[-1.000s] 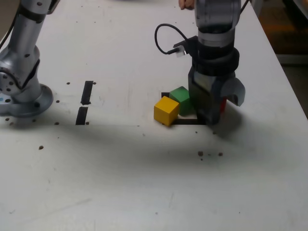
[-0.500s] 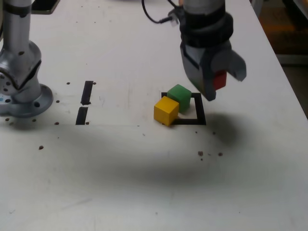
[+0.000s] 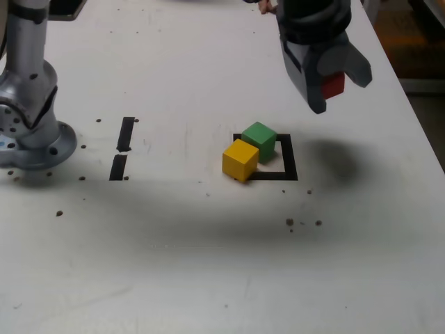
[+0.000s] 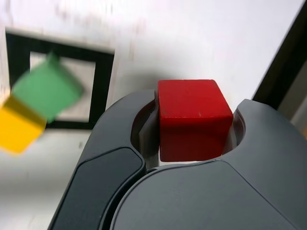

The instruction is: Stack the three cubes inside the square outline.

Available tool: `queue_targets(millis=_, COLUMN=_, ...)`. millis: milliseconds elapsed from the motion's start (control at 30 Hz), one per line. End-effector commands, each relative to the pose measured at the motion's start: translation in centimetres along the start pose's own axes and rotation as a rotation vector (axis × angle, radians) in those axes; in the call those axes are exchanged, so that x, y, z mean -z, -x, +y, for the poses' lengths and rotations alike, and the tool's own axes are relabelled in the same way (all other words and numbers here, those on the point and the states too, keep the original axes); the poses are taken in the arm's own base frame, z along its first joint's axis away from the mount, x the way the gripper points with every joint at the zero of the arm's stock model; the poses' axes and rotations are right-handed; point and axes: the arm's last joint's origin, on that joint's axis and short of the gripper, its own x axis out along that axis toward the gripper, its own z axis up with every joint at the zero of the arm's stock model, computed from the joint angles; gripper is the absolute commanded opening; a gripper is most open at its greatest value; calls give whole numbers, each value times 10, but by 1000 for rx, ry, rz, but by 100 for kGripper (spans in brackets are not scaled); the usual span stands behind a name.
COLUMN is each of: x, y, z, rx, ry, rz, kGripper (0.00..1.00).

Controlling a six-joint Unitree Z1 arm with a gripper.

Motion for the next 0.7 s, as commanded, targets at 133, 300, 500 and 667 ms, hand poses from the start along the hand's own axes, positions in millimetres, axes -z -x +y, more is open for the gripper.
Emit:
queue_targets(millis=133, x=-10, y=-23, z=17, rx=-16, ry=26, rz=26, kGripper=0)
queue_targets(millis=300, x=-7, y=-46, z=21, rx=24, ry=33, rz=86, kGripper=0)
queue_targets(millis=500, x=3, y=-56, z=20, rx=73, ry=36, rz=143, kGripper=0)
queue_targets(millis=667, x=20, y=-53, z=24, rx=107, ry=39, rz=186, kGripper=0)
